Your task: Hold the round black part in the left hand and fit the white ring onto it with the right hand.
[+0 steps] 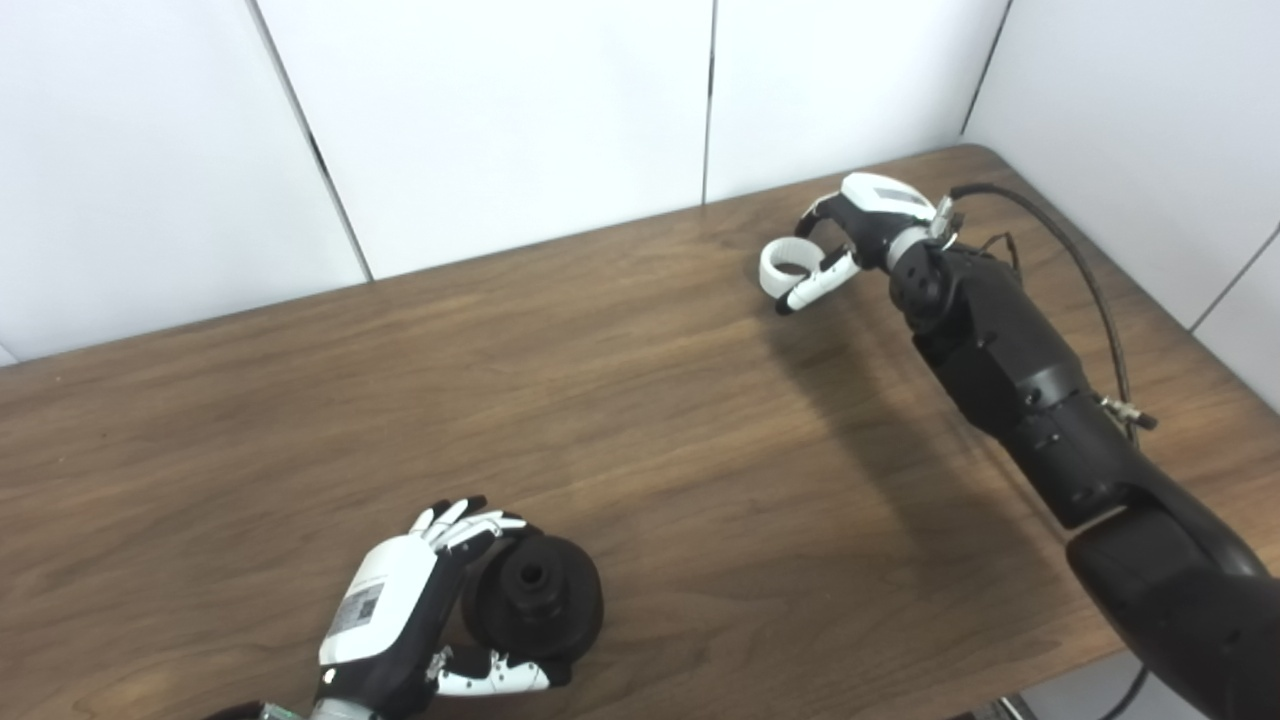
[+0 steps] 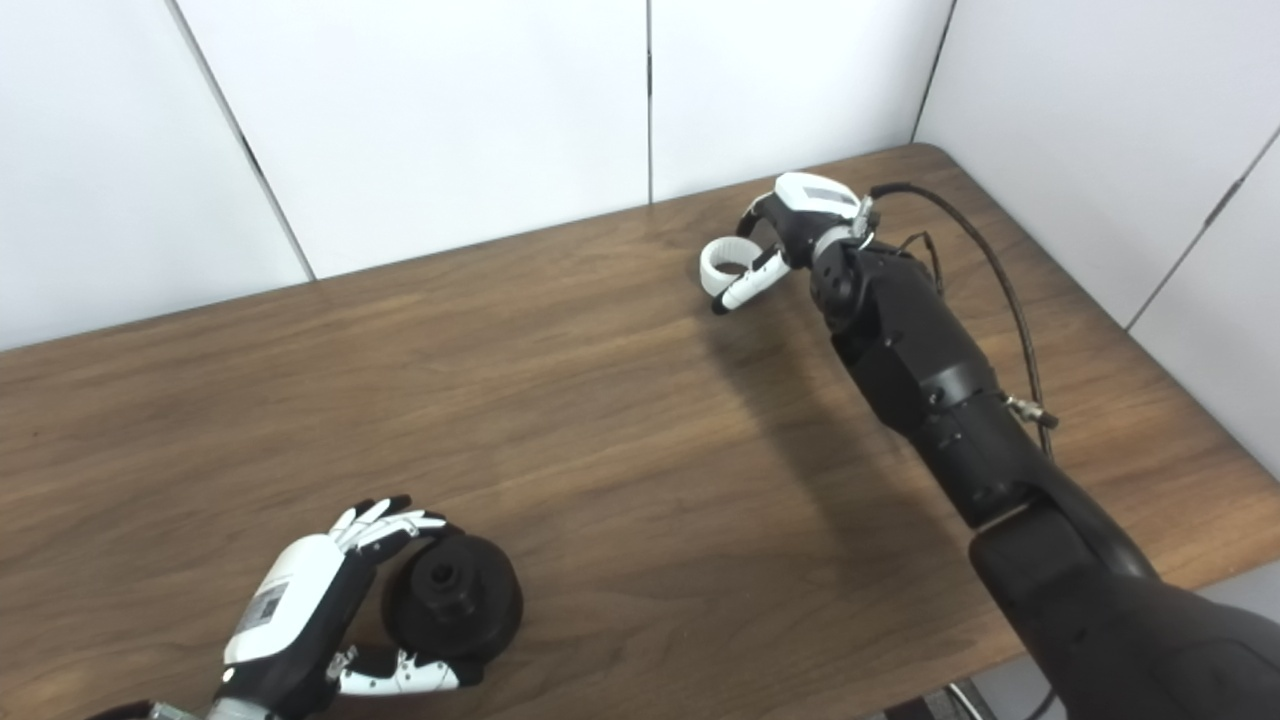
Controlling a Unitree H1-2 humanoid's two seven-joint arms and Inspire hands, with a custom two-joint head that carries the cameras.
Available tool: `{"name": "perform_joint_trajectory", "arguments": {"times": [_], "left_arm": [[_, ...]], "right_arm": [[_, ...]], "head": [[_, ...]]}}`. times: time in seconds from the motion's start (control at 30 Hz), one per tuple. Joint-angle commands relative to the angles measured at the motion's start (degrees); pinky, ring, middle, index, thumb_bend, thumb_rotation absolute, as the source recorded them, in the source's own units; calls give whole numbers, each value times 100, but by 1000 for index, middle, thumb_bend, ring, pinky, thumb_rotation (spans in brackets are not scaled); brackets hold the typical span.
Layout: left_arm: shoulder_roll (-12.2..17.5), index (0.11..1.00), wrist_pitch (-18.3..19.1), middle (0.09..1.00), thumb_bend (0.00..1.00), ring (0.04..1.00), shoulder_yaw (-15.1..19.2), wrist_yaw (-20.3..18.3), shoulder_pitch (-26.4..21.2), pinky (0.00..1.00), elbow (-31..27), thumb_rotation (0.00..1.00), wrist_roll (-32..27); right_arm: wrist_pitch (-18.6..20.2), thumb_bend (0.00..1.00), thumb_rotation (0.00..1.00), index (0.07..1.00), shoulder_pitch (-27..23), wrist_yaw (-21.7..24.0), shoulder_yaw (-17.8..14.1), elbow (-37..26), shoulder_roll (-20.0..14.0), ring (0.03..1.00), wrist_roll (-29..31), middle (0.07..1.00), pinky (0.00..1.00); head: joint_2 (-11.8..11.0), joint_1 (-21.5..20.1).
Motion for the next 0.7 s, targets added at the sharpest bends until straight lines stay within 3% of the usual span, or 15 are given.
{"name": "perform_joint_trajectory", "arguments": {"times": [0.0,0.67], "left_arm": [[-26,484,62,831,523,943,-20,-82,-42,1000,-192,55,114],[-153,484,154,829,523,941,-36,-169,-36,1000,-290,55,245]], "right_arm": [[-96,915,367,736,-200,-218,23,-72,-196,968,45,891,926],[-248,871,326,678,-190,-607,250,-7,-339,923,357,854,873]], "head": [[6,7],[48,73]]}}
